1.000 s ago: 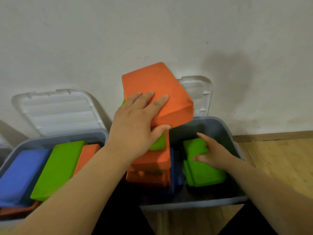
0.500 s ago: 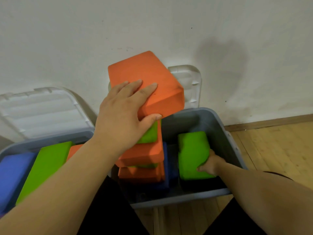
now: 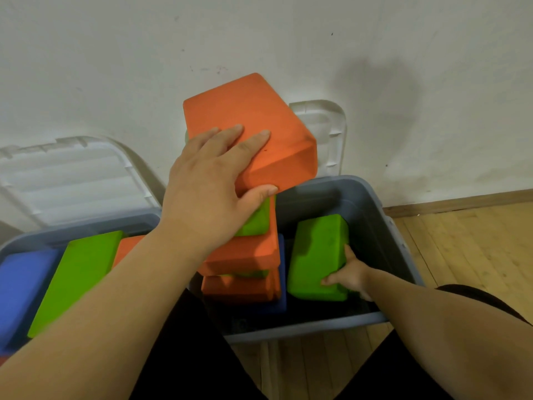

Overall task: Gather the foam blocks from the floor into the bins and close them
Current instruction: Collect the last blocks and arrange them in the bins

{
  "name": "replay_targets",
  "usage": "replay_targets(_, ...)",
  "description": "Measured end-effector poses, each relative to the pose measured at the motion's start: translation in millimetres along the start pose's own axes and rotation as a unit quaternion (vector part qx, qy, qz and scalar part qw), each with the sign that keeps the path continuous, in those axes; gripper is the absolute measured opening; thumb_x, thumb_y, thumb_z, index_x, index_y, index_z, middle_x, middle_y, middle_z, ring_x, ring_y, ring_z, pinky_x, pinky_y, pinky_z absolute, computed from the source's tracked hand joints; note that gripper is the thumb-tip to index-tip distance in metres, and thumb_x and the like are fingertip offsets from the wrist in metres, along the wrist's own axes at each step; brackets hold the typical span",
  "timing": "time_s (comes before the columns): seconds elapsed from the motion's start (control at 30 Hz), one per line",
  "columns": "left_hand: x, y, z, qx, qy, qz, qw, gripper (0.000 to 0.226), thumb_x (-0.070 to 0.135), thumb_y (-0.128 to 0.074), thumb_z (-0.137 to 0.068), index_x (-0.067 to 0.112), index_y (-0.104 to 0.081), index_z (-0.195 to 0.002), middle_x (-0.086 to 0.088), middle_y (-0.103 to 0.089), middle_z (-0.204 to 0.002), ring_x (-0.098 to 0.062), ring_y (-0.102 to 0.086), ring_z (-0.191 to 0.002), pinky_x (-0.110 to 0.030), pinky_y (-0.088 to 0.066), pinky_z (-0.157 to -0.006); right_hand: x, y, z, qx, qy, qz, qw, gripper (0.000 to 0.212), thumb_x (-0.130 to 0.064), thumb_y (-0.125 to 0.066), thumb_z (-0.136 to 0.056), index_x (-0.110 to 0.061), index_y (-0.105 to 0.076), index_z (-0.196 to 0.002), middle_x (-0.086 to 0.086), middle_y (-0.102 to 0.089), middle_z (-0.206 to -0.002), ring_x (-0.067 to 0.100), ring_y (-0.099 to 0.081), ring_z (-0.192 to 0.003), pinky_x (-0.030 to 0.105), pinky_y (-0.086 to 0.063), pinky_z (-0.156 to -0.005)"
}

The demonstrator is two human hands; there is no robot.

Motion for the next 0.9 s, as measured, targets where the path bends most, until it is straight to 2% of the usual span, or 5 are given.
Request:
replay_targets(0.3,-6.8,1.9,3.0,0.012,0.01,0.012,1.0,0.076,0.07,-0.055,-0.084,0.038,-0.045,-0.152,-0.004,-0.049,-0.155,-0.035,-0.038,-0.143,-0.048,-0.028,-0.119,-71.0,45.8,57.3,0.111,0.133,-0.05,0.984,0.116,-0.032,-0.09,-0.065,-0.035,-0.024,-0.161,0.009,-0.056,-0.143,0.032,-0.066,-0.109,0.052,-0.057,-0.094)
replay_targets(0.43,-9.1,4.0,1.8,0.007,0.011,0.006,1.0,0.076,0.071,-0.054,-0.083,0.039,-0.046,-0.151,-0.004,-0.049,-0.154,-0.034,-0.039,-0.143,-0.048,-0.029,-0.118,-111.7,77.9,112.5,0.214,0.238,-0.117,0.94,0.075,-0.028,-0.08,-0.081,-0.036,-0.048,-0.149,0.002,-0.065,-0.132,0.021,-0.067,-0.108,0.04,-0.055,-0.096)
replay_targets(0.63,-10.9,4.5,-1.6,-0.014,0.002,-0.011,1.0,0.077,0.074,-0.051,-0.081,0.038,-0.049,-0.149,-0.005,-0.052,-0.152,-0.035,-0.044,-0.14,-0.056,-0.037,-0.114,-157.7,102.6,188.8,0.218,0.339,-0.281,0.871,0.055,-0.046,-0.077,-0.07,-0.06,-0.061,-0.12,-0.006,-0.069,-0.127,0.018,-0.07,-0.112,0.052,-0.057,-0.097)
replay_targets(0.73,-13.1,6.1,-3.9,-0.022,0.004,-0.027,0.999,0.076,0.076,-0.049,-0.08,0.041,-0.049,-0.147,-0.002,-0.053,-0.15,-0.034,-0.047,-0.138,-0.061,-0.039,-0.109,-173.4,107.0,220.1,0.23,0.37,-0.222,0.872,0.054,-0.054,-0.074,-0.067,-0.067,-0.058,-0.116,-0.008,-0.068,-0.127,0.017,-0.069,-0.113,0.052,-0.056,-0.098)
replay_targets(0.9,-14.4,7.1,-2.6,-0.024,0.004,-0.023,0.999,0.077,0.074,-0.048,-0.081,0.038,-0.05,-0.148,-0.003,-0.052,-0.15,-0.033,-0.046,-0.138,-0.054,-0.037,-0.115,-170.1,111.3,217.4,0.28,0.312,0.052,0.907,0.078,-0.054,-0.072,-0.076,-0.044,-0.045,-0.148,-0.004,-0.065,-0.129,0.02,-0.064,-0.11,0.041,-0.053,-0.097)
Point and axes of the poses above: each hand's wrist, its own z-axis away from the middle knuckle, its own y-axis out of the back of the hand, x = y × z, the point moved 9 cm from there along -z, towards the middle knuckle
